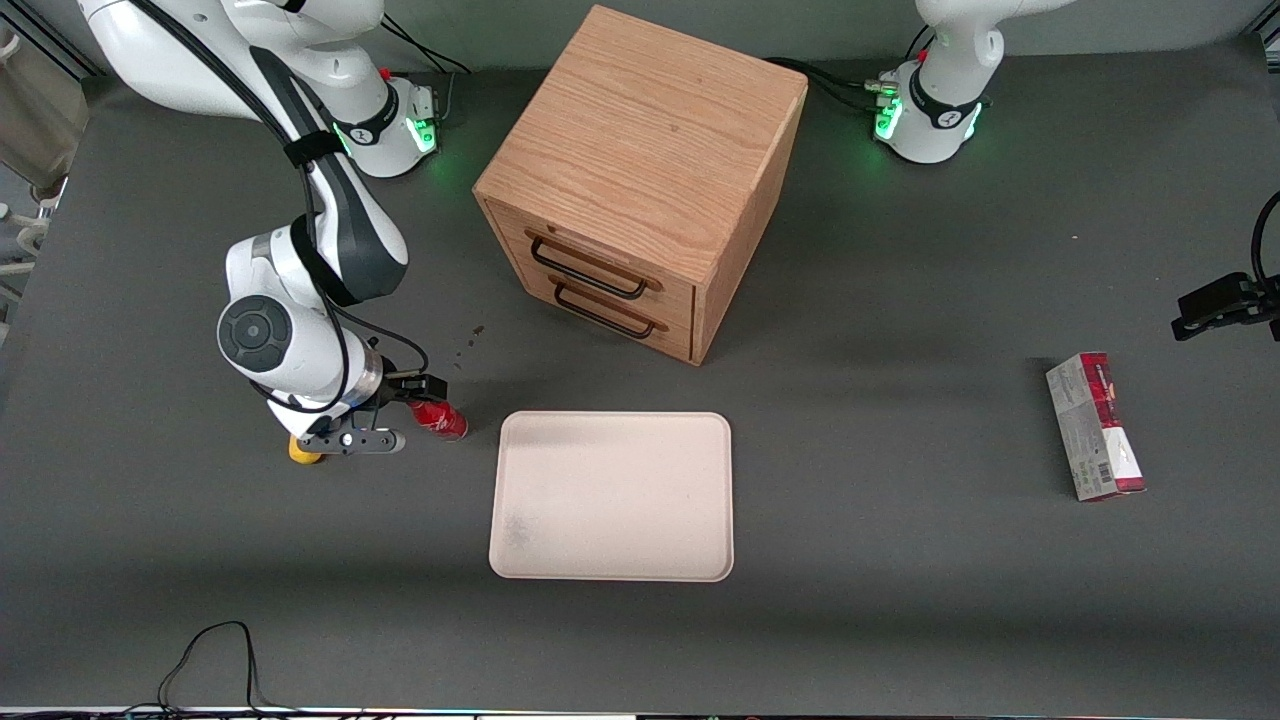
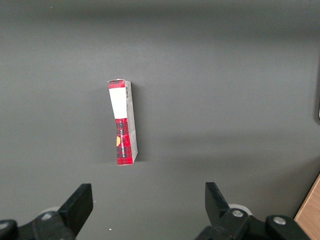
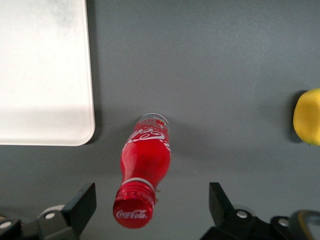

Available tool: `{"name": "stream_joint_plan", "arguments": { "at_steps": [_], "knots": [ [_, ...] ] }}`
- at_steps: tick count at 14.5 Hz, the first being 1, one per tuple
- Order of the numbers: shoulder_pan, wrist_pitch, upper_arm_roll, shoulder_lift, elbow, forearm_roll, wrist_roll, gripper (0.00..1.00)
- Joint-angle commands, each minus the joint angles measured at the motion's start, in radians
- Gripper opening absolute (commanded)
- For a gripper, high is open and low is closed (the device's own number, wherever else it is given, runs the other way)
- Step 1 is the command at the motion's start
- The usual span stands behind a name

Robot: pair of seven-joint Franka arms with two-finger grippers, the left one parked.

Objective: Place coke bottle on tray
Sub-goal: 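Lower the right gripper over the bottle cap and close on it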

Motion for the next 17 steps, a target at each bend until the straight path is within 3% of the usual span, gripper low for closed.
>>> {"name": "stream_joint_plan", "arguments": {
  "at_steps": [1, 4, 6, 8, 12, 15, 17],
  "knots": [
    [0.021, 0.006, 0.003, -0.005, 0.006, -0.019, 0.035, 1.0],
    [0.023, 0.006, 0.002, -0.005, 0.006, -0.019, 0.036, 0.98],
    [0.021, 0.006, 0.002, -0.005, 0.006, -0.02, 0.036, 0.82],
    [0.021, 0.006, 0.0, -0.005, 0.006, -0.02, 0.036, 0.61],
    [0.021, 0.004, 0.0, -0.005, 0.011, -0.02, 0.036, 0.04],
    [0.02, -0.022, -0.001, -0.007, 0.052, -0.02, 0.03, 0.0],
    [0.015, -0.121, -0.003, -0.007, 0.144, -0.02, 0.024, 0.0]
  ]
}}
